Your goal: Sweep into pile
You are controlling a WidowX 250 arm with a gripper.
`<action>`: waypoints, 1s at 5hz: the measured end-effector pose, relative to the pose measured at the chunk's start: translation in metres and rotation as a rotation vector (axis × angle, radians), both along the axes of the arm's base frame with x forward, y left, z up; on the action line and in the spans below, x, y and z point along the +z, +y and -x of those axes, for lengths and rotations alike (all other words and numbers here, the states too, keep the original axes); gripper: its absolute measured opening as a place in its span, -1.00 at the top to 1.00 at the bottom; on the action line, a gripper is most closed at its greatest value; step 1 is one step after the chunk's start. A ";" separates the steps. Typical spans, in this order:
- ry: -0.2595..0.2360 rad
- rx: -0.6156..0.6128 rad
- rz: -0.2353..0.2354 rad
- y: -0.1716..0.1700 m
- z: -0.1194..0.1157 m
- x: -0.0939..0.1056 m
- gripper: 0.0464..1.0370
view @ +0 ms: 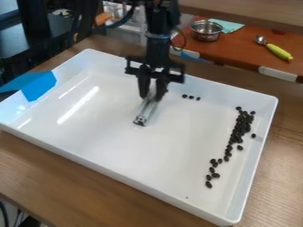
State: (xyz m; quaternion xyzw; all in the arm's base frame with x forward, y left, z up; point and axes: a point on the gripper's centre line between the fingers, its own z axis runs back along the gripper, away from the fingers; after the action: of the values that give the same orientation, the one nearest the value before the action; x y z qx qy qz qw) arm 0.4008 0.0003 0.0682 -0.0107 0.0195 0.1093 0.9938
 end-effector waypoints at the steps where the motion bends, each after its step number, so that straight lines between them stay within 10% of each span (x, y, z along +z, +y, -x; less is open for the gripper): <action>1: -0.003 -0.032 0.020 -0.027 0.000 -0.001 0.42; 5: -0.050 -0.114 0.061 -0.104 0.007 -0.002 0.42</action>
State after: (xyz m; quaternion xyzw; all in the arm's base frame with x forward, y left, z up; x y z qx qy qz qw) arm 0.3938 -0.1035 0.0666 -0.0423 -0.0013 0.0517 0.9978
